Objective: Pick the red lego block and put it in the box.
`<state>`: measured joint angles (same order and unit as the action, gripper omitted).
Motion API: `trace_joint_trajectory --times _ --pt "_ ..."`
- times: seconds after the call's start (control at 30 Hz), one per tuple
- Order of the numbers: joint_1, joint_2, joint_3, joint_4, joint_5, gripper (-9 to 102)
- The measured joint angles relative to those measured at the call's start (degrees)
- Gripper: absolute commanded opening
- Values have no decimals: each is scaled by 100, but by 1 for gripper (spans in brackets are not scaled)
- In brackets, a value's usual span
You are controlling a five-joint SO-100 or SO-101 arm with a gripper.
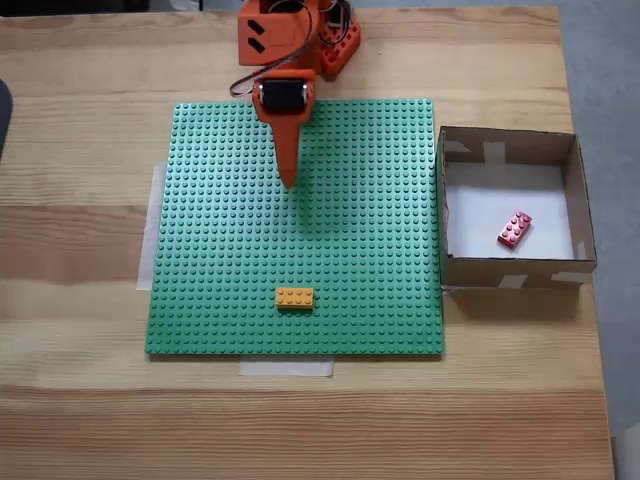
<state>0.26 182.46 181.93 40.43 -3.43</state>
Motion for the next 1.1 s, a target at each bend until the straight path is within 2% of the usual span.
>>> trace_joint_trajectory --times 0.6,1.1 --pt "53 343 9 439 0 -1" --pt "53 404 9 448 0 -1"
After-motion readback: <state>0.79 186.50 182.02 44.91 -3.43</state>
